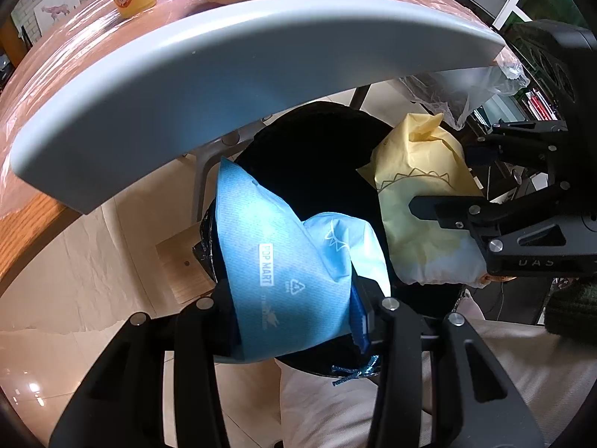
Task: Collect trash
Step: 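Open both tools to drop the bags into the black bin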
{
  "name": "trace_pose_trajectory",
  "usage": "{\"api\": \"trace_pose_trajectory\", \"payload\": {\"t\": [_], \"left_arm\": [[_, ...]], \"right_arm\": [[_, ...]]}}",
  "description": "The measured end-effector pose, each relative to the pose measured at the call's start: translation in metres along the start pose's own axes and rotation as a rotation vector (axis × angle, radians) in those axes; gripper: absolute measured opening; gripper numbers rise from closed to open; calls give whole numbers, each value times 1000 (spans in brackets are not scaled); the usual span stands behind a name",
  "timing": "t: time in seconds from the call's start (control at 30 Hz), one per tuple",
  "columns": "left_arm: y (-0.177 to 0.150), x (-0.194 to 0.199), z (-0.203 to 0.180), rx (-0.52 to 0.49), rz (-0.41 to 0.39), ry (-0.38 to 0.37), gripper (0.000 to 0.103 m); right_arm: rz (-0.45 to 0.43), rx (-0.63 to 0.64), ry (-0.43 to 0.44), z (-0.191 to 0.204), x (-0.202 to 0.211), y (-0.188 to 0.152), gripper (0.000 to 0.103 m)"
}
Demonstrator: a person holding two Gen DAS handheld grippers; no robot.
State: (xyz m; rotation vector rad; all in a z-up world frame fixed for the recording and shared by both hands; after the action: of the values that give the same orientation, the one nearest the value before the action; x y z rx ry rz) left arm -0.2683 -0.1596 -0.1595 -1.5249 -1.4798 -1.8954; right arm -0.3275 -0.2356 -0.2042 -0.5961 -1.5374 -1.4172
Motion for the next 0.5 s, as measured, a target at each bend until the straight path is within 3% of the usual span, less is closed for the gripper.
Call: {"api": "trace_pose_trajectory", "payload": {"t": [0.17,0.23,0.27,0.3,0.33,0.5], "left_arm": [[2,-1,-2,-7,-13,-11,45],[5,1,-1,1,-32,-24,55],[7,2,1,6,-43,-20,61],[8,4,2,15,-57,-31,74],[10,6,2,27,-70,-48,81],[12,13,10,49,-80,-47,85]], "right_arm": [[-3,1,-7,-1,1,2,51],[-19,-7,-13,-3,4,5,57],[-25,-15,-15,-3,5,6,71],[-31,-22,-13,-4,6,6,75],[-42,-37,-2,-4,10,7,77],[-63,-64,4,-7,23,9,77]]}}
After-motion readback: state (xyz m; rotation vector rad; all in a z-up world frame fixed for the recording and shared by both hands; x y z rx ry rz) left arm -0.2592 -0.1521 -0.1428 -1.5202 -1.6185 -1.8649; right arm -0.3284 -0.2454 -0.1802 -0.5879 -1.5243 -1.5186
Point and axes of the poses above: each gripper's, at about its wrist camera, not at the fingertips, and x roughly against the way its jaws point, z to its left, y to its top, the point moved 9 cm from there along -x, roughly the way its jaws point, and after that the axes turned 12 degrees about -z, right-handed, at the moved point
